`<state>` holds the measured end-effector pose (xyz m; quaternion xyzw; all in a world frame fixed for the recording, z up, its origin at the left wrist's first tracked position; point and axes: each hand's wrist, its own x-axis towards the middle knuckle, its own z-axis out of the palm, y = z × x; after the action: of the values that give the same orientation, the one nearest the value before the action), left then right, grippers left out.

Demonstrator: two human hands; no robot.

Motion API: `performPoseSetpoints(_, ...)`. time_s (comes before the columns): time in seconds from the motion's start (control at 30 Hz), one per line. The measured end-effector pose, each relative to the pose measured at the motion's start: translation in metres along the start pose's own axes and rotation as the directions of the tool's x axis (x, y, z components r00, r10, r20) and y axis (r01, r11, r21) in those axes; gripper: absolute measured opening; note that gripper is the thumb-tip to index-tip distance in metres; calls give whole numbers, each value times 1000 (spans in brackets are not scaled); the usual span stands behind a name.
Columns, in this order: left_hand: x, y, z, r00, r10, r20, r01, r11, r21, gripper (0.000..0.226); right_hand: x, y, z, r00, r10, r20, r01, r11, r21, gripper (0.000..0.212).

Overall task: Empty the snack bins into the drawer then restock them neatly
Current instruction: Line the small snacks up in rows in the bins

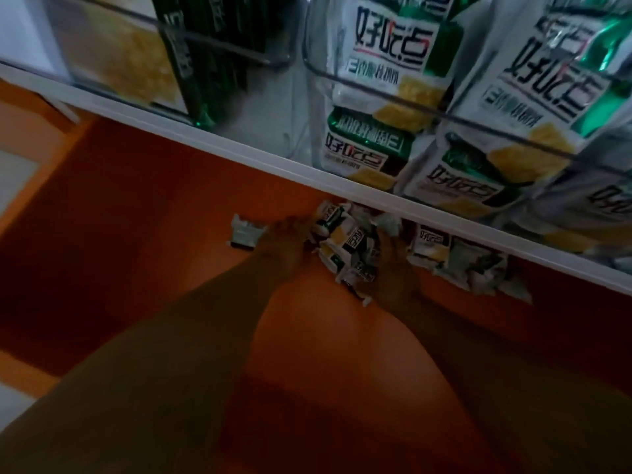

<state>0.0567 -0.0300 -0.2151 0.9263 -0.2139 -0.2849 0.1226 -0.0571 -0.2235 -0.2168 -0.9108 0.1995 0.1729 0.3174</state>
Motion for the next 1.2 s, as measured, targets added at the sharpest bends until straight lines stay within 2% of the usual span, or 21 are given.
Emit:
performPoseSetpoints(0.07, 8, -14, 17, 998, -56, -1, 56, 997, -50, 69, -2, 6, 7, 998, 53, -20, -53, 999, -6, 116)
performPoseSetpoints(0.13, 3, -15, 20, 997, -72, -39, 68, 992, -102, 65, -6, 12, 9, 998, 67, -4, -67, 994, -91, 108)
performPoseSetpoints(0.23, -9, -8, 20, 988, -146, -42, 140, 983, -116, 82, -14, 18, 8, 994, 108, -13, -108, 979, -172, 104)
performPoseSetpoints(0.3, -14, -6, 21, 970, -239, 44, 242, 966, -89, 97, -19, 21, 10, 990, 143, 3, -139, 965, -221, 106)
performPoseSetpoints(0.37, -17, -3, 21, 948, -279, 154, 293, 953, -73, 100, -24, 23, 15, 990, 138, 13, -136, 988, -77, 107)
performPoseSetpoints(0.43, -22, 1, 19, 920, -262, 293, 310, 942, -132, 79, -28, 22, 20, 989, 147, -8, -146, 985, 96, 110)
performPoseSetpoints(0.47, -26, 6, 19, 911, -242, 333, 307, 939, -157, 65, -30, 22, 22, 986, 168, -5, -166, 978, 130, 111)
performPoseSetpoints(0.5, -29, 9, 23, 910, -212, 356, 290, 939, -184, 59, -32, 22, 24, 981, 192, 14, -192, 970, 146, 112)
performPoseSetpoints(0.53, -35, 15, 25, 914, -181, 363, 283, 926, -251, 62, -34, 23, 27, 979, 204, 32, -206, 965, 164, 112)
performPoseSetpoints(0.6, -41, 26, 34, 904, -187, 384, 347, 847, -402, 78, -38, 21, 29, 971, 229, 63, -237, 951, 200, 113)
performPoseSetpoints(0.7, -46, 41, 47, 895, -143, 422, 393, 703, -594, 64, -48, 16, 29, 952, 280, 123, -304, 911, 279, 121)
performPoseSetpoints(0.8, -55, 50, 45, 869, -147, 472, 467, 557, -687, 80, -51, 46, 44, 957, 244, 160, -290, 850, 440, 131)
performPoseSetpoints(0.87, -61, 56, 37, 857, -139, 496, 496, 483, -722, 92, -67, 33, 26, 959, 232, 162, -282, 776, 564, 118)
performPoseSetpoints(0.9, -66, 60, 30, 854, -134, 503, 503, 464, -730, 98, -79, 18, 11, 957, 238, 165, -289, 737, 611, 103)
performPoseSetpoints(0.97, -75, 68, 17, 863, -124, 490, 488, 454, -745, 111, -95, 7, -6, 964, 211, 163, -265, 683, 680, 77)
performPoseSetpoints(1.0, -81, 73, 10, 866, -111, 487, 482, 443, -756, 110, -104, 3, -15, 973, 182, 139, -226, 672, 705, 72)
performPoseSetpoints(1.03, -91, 81, 0, 869, -92, 487, 476, 431, -767, 98, -113, 0, -25, 982, 159, 106, -186, 665, 724, 71)
performPoseSetpoints(1.1, -114, 98, -23, 875, -54, 481, 460, 403, -791, 61, -129, -4, -41, 988, 148, 45, -132, 654, 745, 74)
performPoseSetpoints(1.13, -124, 105, -31, 875, -34, 482, 458, 380, -804, 54, -138, -5, -49, 990, 137, 26, -110, 652, 750, 76)
performPoseSetpoints(1.2, -142, 121, -46, 881, -5, 473, 442, 364, -820, 72, -157, -10, -70, 996, 93, -7, -56, 653, 756, 81)
